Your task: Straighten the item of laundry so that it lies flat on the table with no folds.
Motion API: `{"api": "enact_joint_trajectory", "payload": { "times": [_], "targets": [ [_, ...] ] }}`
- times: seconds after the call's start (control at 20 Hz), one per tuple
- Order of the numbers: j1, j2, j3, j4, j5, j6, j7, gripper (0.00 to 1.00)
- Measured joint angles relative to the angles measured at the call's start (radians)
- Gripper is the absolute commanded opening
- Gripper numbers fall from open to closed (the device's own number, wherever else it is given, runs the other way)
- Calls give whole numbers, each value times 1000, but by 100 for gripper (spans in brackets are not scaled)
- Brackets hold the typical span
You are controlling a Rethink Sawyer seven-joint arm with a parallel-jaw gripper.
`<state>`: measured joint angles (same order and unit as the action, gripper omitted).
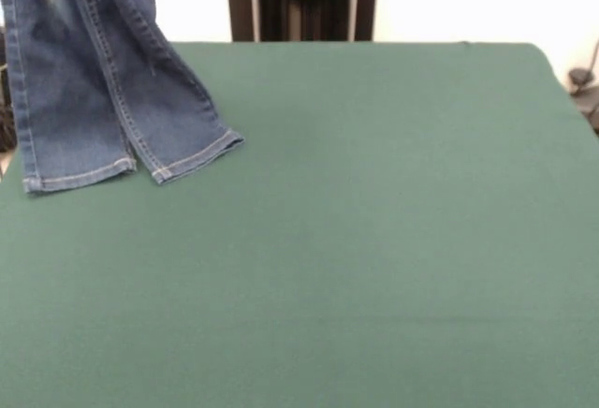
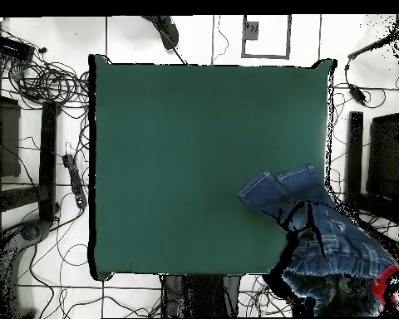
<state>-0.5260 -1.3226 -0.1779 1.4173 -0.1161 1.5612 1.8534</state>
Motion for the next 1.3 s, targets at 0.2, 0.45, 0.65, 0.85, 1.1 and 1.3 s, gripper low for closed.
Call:
{"api": "enact_joint_trajectory", "payload": {
  "times": [0.2, 0.45, 0.65, 0.85, 1.1, 1.3],
  "targets": [
    [-50, -31, 1, 0, 0, 0, -42, 0],
    [-71, -67, 1, 0, 0, 20, -85, 0],
    [-77, -94, 2, 0, 0, 53, -99, 0],
    [-85, -116, 3, 0, 0, 57, -136, 0],
    [-85, -133, 4, 0, -10, 119, -170, 0],
    [-93, -144, 4, 0, -18, 198, -170, 0]
  ]
}}
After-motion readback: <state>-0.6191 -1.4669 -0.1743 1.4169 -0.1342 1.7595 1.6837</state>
